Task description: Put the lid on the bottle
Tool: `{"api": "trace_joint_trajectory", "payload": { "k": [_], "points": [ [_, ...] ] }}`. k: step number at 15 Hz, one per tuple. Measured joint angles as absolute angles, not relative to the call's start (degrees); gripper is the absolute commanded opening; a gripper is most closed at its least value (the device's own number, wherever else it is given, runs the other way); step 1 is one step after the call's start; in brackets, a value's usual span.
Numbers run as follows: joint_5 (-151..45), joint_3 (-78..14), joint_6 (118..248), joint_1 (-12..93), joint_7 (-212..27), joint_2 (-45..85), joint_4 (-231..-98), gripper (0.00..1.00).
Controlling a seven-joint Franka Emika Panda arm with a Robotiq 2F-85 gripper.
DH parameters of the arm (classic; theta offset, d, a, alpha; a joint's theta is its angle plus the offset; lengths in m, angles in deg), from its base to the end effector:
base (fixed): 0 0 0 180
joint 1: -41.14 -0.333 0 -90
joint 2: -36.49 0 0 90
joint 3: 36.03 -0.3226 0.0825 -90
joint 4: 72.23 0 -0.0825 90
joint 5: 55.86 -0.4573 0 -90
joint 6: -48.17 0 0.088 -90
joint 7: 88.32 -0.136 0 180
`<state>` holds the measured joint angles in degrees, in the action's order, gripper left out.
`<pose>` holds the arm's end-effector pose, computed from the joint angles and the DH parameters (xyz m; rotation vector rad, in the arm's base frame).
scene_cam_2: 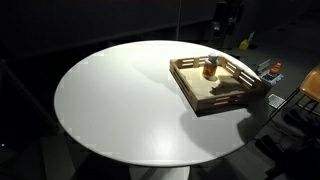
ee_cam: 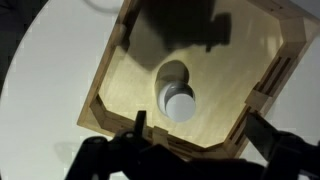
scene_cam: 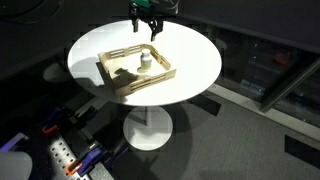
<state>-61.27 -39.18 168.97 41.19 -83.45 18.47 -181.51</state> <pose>0.6630 0.0422 0.2584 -3.0370 -0.1282 0.1702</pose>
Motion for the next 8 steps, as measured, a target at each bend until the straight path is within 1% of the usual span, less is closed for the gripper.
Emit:
{"api": "trace_joint_trajectory", "payload": {
  "k": [8],
  "points": [
    [-56.9,-38.4,155.7,40.8,-89.8,29.0,-178.1,1.0]
  ]
}}
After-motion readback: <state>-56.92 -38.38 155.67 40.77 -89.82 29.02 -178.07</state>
